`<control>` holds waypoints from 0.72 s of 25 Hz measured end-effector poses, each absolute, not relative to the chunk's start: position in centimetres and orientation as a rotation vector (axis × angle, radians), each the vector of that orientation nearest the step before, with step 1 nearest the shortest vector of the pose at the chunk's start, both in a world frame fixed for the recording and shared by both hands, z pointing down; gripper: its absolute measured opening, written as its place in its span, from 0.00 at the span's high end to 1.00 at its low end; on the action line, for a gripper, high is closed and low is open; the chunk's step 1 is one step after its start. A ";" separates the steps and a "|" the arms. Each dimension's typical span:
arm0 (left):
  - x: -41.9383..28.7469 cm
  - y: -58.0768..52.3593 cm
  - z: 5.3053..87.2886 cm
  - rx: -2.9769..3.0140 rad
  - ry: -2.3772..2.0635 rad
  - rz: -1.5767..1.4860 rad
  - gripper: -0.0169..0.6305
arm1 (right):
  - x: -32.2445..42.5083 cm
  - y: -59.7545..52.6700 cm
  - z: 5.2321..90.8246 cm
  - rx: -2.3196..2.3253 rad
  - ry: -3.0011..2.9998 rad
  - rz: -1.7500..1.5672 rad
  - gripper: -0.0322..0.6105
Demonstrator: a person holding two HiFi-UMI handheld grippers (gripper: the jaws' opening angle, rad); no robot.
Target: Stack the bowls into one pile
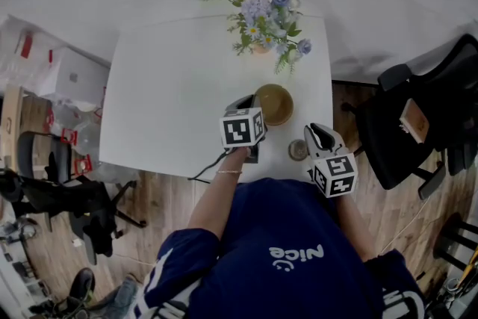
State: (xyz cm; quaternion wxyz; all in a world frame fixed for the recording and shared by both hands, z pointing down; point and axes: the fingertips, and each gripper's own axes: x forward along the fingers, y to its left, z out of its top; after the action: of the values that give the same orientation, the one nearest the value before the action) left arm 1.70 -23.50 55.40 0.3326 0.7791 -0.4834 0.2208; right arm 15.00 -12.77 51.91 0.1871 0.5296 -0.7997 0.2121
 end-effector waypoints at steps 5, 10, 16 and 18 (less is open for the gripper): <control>2.2 -23.5 55.5 2.080 -1.267 0.591 0.93 | 15.3 -12.9 52.1 1.505 -2.235 0.608 0.84; 2.1 -23.6 54.6 2.145 -1.280 0.595 0.92 | 15.5 -13.0 52.1 1.518 -2.226 0.607 0.84; 1.4 -23.4 52.9 2.208 -1.282 0.538 0.92 | 15.4 -13.1 51.8 1.522 -2.233 0.584 0.84; 1.2 -23.0 51.8 2.258 -1.274 0.505 0.92 | 15.4 -13.2 51.5 1.540 -2.241 0.577 0.84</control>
State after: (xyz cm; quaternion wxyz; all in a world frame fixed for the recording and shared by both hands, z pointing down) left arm 1.15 -22.98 51.84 0.2474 0.8283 -0.4673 0.1854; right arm 15.39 -13.20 51.51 0.1800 0.5451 -0.7930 0.2042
